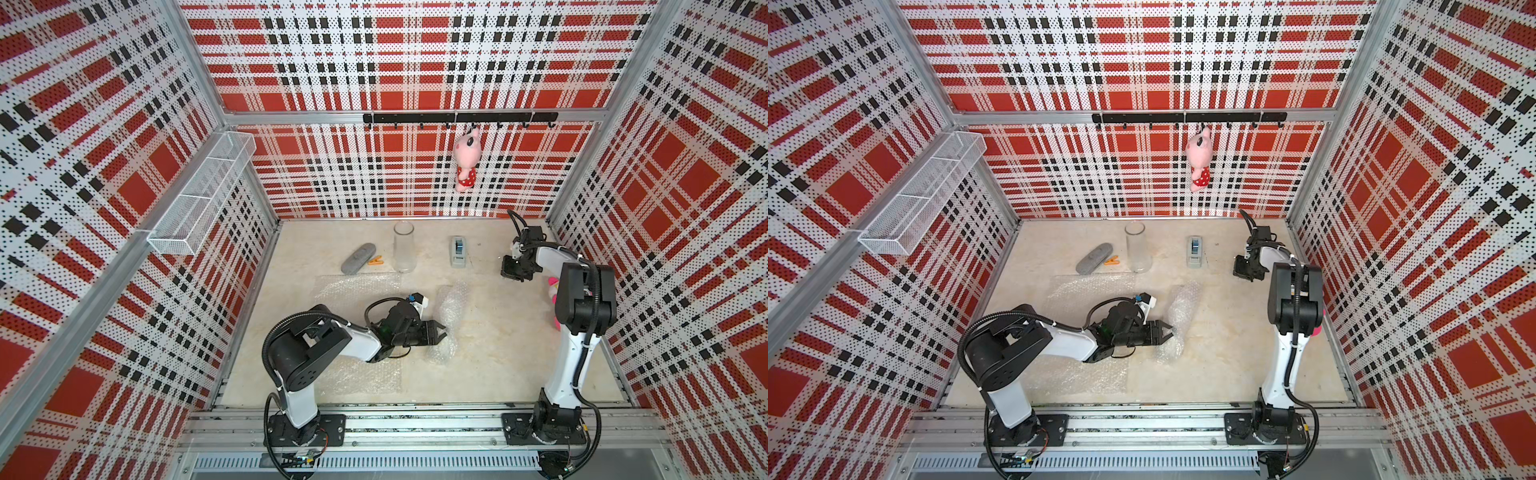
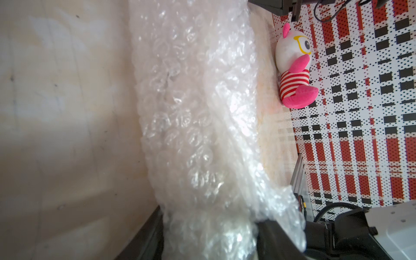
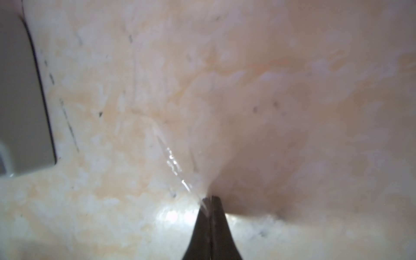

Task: Wrap vases in bubble wrap
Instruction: Tear off the tape using the Tape Cutter, then stick the tape on the bubble wrap.

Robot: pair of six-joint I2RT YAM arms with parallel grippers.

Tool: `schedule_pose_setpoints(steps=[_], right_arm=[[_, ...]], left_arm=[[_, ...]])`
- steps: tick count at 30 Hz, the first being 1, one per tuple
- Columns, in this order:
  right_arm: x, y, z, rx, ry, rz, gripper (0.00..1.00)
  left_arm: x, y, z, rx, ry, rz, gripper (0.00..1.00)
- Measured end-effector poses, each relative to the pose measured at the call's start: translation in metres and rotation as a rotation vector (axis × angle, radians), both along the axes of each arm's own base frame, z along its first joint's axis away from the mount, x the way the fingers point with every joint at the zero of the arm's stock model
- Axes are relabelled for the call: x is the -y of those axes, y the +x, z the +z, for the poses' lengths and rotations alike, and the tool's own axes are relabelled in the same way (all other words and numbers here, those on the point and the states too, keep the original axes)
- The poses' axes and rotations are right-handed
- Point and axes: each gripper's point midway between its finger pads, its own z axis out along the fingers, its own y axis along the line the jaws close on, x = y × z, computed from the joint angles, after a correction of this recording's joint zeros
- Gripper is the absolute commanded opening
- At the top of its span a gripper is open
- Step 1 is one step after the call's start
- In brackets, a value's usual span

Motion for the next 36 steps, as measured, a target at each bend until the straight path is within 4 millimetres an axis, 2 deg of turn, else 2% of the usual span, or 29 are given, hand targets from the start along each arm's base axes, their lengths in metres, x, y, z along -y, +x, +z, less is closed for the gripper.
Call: schedule_pose_setpoints(steps=[4,7,9,12,14,17,19,23,25,28,36], right_arm=[[-0.058,-0.021,0.021,0.005,0.083,0.125,0.00],[-0.102,-0.041,0.056,0.055,0.160,0.234,0.00],[-0.124,-0.054,0.082,0.102,0.205,0.299,0.00],[-0.143,-0.074,0.115,0.160,0.284,0.361,0.00],[-0.154,-0.089,0.126,0.174,0.330,0.399,0.00],[-0.170,-0.109,0.125,0.148,0.379,0.447,0.00],[-0.182,-0.124,0.115,0.106,0.396,0.483,0.00],[-0.193,-0.153,0.093,0.013,0.411,0.514,0.00],[-0.193,-0.165,0.083,-0.029,0.407,0.515,0.00],[-0.190,-0.176,0.080,-0.058,0.396,0.511,0.00],[-0.177,-0.182,0.075,-0.077,0.300,0.493,0.00]], left_arm=[[0.000,0.000,0.000,0.002,0.001,-0.001,0.27],[0.000,0.000,0.000,0.003,0.001,-0.002,0.27],[0.000,0.000,0.000,0.004,0.002,-0.002,0.27],[0.000,0.000,0.000,0.008,0.003,-0.005,0.27],[0.001,0.001,0.000,0.012,0.005,-0.008,0.27],[0.004,0.002,0.000,0.019,0.005,-0.014,0.27],[0.004,0.002,0.000,0.022,0.006,-0.016,0.27],[0.004,0.002,0.000,0.025,0.008,-0.018,0.27],[0.004,0.002,0.000,0.027,0.009,-0.019,0.27],[0.004,0.002,0.000,0.029,0.011,-0.022,0.27],[0.005,0.002,-0.001,0.035,0.024,-0.030,0.27]])
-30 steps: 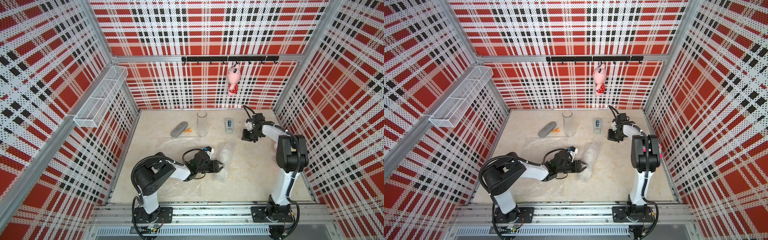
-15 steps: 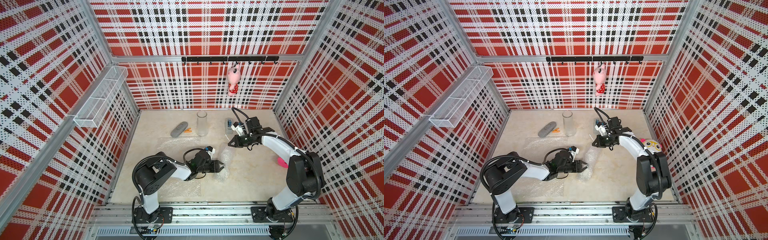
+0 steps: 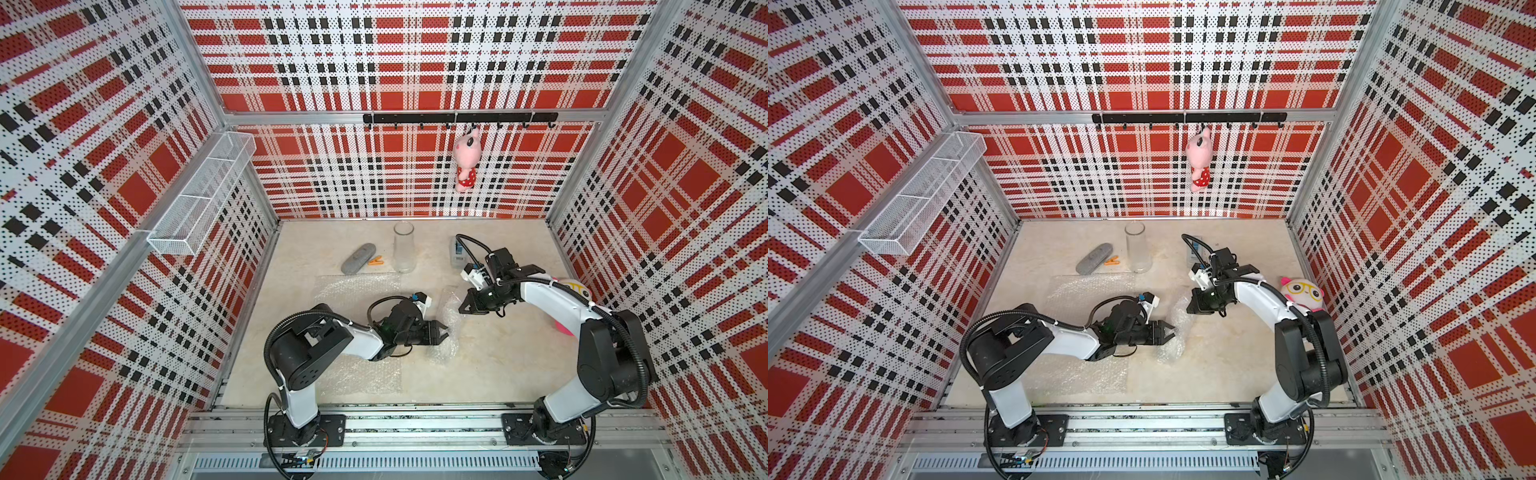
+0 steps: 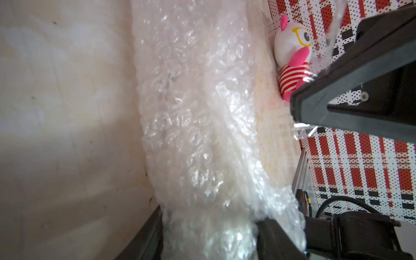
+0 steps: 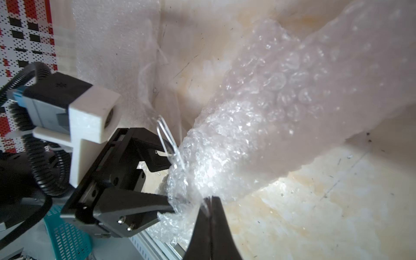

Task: Wrap vases in bubble wrap
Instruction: Stick the tape on the bubble wrap.

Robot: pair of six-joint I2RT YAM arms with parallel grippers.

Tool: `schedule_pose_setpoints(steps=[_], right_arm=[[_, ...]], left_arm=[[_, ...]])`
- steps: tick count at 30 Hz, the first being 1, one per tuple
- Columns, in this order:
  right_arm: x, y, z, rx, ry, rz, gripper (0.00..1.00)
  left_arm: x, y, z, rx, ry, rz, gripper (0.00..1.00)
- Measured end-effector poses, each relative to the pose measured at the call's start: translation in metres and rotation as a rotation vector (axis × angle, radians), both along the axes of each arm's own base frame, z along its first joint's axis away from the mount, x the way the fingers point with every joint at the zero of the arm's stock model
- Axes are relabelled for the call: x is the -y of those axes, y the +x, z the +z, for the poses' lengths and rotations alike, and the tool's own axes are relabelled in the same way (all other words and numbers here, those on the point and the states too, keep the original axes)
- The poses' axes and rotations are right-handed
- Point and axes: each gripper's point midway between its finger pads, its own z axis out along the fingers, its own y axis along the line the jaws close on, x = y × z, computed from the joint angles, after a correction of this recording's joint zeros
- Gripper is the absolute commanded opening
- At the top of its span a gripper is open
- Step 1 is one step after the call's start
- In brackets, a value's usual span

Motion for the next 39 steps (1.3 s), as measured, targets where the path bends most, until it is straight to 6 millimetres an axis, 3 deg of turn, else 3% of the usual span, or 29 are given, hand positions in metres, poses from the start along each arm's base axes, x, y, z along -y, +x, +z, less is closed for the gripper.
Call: schedule_pose_setpoints(steps=[10,30,32,34,39], right_arm=[[-0.018,-0.022,-0.020,-0.055,-0.085,0.107,0.00],[-0.003,-0.026,-0.035,-0.096,-0.200,0.097,0.00],[-0.004,-0.025,-0.036,-0.096,-0.209,0.103,0.00],[-0.006,-0.025,-0.036,-0.096,-0.217,0.108,0.00],[-0.005,-0.025,-0.044,-0.098,-0.244,0.114,0.00]], left_arm=[[0.007,0.000,0.001,0.034,0.067,-0.002,0.26],[0.006,0.003,0.002,0.087,0.153,0.016,0.28],[0.005,0.004,0.002,0.092,0.159,0.020,0.33],[0.004,0.004,0.002,0.095,0.165,0.024,0.45],[-0.002,0.005,-0.001,0.092,0.190,0.032,0.88]])
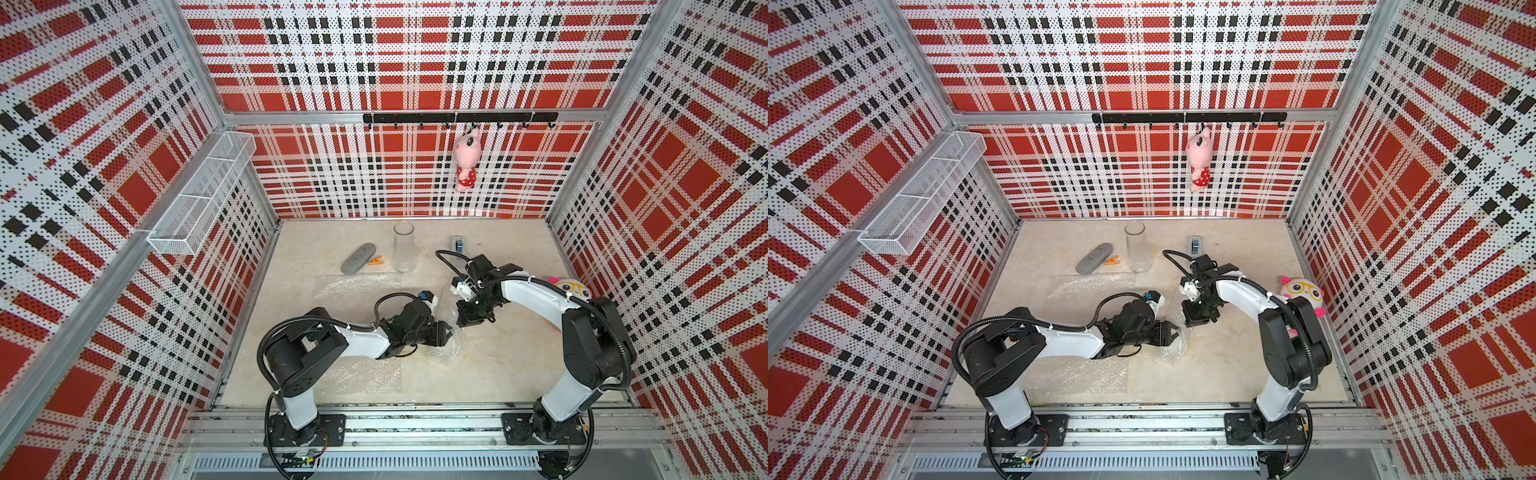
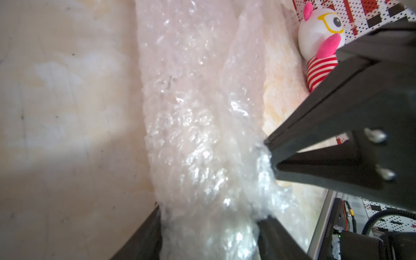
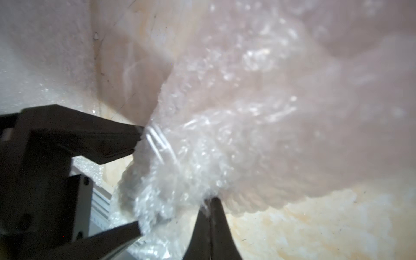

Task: Wrap vases in bubble wrap
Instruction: Stick the tape on the bubble wrap.

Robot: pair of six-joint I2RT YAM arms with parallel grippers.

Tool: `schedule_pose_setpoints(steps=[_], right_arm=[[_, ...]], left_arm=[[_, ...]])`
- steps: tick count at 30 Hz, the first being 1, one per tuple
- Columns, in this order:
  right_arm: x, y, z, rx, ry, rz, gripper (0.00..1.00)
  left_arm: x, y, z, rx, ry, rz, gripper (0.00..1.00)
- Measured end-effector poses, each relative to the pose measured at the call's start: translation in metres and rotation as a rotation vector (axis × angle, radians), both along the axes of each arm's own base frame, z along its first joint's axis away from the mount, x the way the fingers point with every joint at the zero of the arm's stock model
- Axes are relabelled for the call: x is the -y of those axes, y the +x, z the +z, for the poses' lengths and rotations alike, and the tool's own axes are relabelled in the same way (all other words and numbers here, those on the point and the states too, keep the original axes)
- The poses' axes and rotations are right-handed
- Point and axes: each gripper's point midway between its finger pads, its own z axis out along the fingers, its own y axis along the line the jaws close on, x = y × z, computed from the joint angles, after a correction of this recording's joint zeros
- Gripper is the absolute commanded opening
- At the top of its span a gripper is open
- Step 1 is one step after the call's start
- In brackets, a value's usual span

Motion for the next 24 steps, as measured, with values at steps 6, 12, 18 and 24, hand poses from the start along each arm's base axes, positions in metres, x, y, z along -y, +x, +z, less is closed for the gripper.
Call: schedule_pose_setpoints(steps=[6,12,18,24], right_arm=[[0.004,-0.003,-0.020,-0.029,-0.054,0.008,0.00],[0.003,0.001,-0.020,-0.014,-0.054,0.008,0.00],[-0.002,0.007,-0.014,0.012,-0.028,0.006,0.00],[-0.014,0.018,0.008,0.067,0.024,0.012,0.00]], left_arm=[[-0.032,0.003,0.000,-0.044,-0.027,0.055,0.98],[-0.066,0.008,0.004,-0.106,-0.099,0.133,0.98],[-0.075,0.018,0.016,-0.103,-0.144,0.164,0.98],[-0.070,0.032,0.016,-0.089,-0.137,0.162,0.98]])
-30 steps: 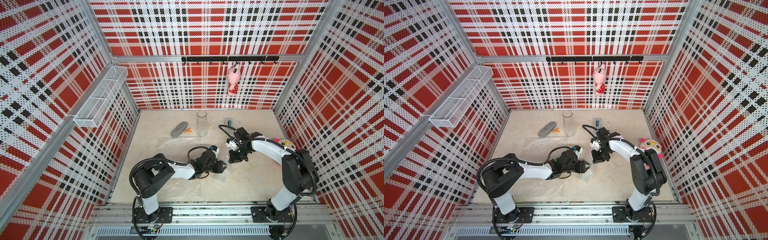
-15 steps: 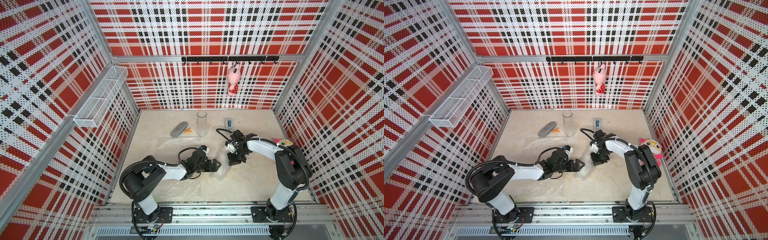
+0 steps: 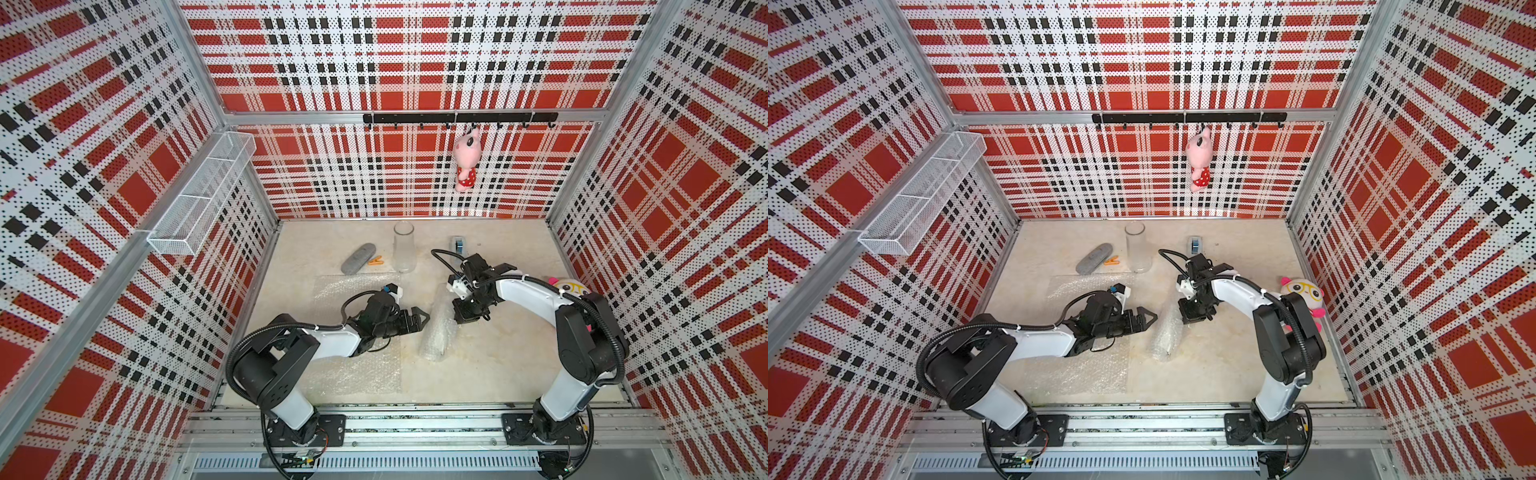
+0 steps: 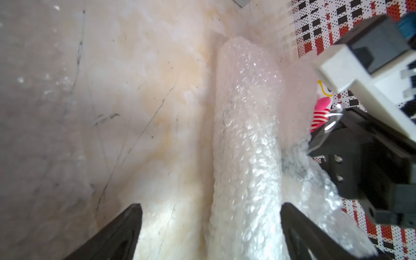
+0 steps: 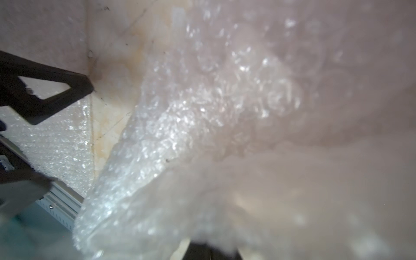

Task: Wrap vases in bubble wrap
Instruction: Stick the tape on the bubble wrap.

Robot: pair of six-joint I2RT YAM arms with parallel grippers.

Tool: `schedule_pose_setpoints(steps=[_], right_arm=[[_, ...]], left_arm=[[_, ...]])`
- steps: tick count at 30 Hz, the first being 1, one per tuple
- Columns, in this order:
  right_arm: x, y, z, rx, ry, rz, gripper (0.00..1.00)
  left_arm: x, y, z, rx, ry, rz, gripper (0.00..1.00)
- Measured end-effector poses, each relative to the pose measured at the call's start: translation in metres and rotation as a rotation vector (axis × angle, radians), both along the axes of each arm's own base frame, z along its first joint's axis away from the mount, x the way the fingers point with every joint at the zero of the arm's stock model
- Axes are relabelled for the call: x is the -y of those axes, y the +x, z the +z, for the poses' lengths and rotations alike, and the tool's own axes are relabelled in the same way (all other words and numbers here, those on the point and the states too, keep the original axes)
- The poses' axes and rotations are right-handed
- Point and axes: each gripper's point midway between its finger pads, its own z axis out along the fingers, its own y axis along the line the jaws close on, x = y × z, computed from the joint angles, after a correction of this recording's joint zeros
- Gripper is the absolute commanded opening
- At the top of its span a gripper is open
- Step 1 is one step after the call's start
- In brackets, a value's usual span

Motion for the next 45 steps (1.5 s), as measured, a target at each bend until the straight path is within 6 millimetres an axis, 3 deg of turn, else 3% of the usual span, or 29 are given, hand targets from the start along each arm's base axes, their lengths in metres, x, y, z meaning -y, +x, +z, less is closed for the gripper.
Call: schedule_pose_setpoints(steps=[3,7,12,14,20,23,27,33,38,45], right_arm=[[-0.007,0.006,0.010,0.028,0.019,0.010,0.00],[-0.014,0.009,0.017,0.045,0.027,0.025,0.00],[-0.020,0.011,0.015,0.042,0.009,0.036,0.00],[-0.021,0.013,0.012,0.034,-0.003,0.037,0.00],[-0.021,0.013,0.010,0.034,-0.027,0.041,0.00],[-0.021,0.013,0.010,0.034,-0.026,0.042,0.00],[-0.022,0.013,0.010,0.034,-0.025,0.041,0.00],[-0.022,0.014,0.010,0.035,-0.023,0.040,0.00],[-0.023,0.014,0.011,0.036,-0.019,0.041,0.00],[-0.024,0.014,0.011,0.037,-0.013,0.042,0.00]], left_arm=[[0.010,0.004,-0.004,0.001,0.012,-0.017,0.89],[0.016,0.000,-0.011,-0.005,0.033,-0.043,0.68],[0.022,-0.007,-0.013,-0.005,0.045,-0.065,0.61],[0.022,-0.006,-0.012,-0.001,0.048,-0.066,0.65],[0.000,0.002,-0.015,-0.011,0.074,-0.014,0.97],[-0.023,0.007,-0.005,-0.001,0.064,0.041,0.98],[-0.038,0.012,0.011,0.020,0.018,0.078,0.98],[-0.024,0.009,0.033,0.043,-0.075,0.040,0.98],[0.007,0.011,0.042,0.053,-0.105,-0.024,0.98],[0.030,0.016,0.022,0.019,-0.086,-0.065,0.98]])
